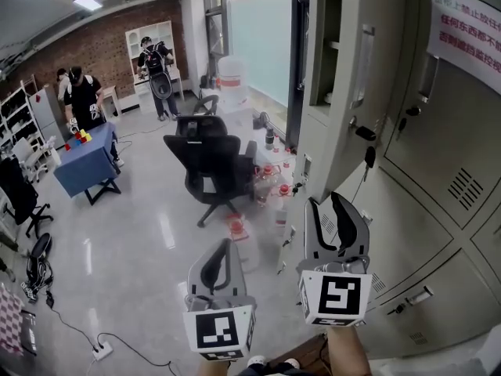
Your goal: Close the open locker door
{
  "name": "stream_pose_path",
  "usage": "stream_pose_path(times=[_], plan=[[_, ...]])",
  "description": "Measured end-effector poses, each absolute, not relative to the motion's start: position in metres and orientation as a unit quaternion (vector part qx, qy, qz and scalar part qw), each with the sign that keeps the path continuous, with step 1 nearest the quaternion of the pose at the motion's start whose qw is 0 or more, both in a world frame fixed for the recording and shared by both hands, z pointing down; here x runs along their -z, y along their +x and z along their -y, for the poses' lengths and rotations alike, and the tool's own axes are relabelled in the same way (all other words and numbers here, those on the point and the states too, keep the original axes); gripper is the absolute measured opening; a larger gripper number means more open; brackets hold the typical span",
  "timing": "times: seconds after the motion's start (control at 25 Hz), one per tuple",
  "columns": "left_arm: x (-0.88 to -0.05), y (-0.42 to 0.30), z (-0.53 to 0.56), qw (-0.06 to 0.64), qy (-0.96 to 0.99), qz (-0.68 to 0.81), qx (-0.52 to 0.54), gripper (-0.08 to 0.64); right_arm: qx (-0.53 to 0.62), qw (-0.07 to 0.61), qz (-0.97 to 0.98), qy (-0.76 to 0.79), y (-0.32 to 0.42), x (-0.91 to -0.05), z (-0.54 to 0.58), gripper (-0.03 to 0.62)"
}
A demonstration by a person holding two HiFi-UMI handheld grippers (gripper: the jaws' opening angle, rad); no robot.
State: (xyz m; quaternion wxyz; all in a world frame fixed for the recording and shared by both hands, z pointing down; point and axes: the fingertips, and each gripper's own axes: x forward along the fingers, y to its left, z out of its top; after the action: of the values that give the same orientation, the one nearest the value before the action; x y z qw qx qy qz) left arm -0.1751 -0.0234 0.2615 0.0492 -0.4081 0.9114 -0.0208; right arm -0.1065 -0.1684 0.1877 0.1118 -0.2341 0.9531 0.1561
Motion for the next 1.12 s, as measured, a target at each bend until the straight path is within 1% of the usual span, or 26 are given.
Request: stream_pose_path(times=[0.28,0.48,0.8,1.12], plan=[[-0.263,-0.189,0.02,0.05,-0.421,-0.905,0.023,0.002,-0.165,0.094,-0.947,-0.258,-0.123,-0.19,0.169,0.144],[-0.267,-0.204,0.013,0.045,-0.423,-0.905,0.028,0.002,-0.162,0.103,-0.946,-0.26,-0.139,-0.188,0.168,0.141],[-0.254,-0.228,0.019,0.058,-0.424,-0.903,0.042,0.002,-0.156,0.099,-0.947,-0.263,-0.165,-0.189,0.173,0.138],[-0.249,-0.255,0.03,0.074,-0.416,-0.905,0.05,0.002,-0.162,0.116,-0.943,-0.266,-0.194,-0.188,0.18,0.133]])
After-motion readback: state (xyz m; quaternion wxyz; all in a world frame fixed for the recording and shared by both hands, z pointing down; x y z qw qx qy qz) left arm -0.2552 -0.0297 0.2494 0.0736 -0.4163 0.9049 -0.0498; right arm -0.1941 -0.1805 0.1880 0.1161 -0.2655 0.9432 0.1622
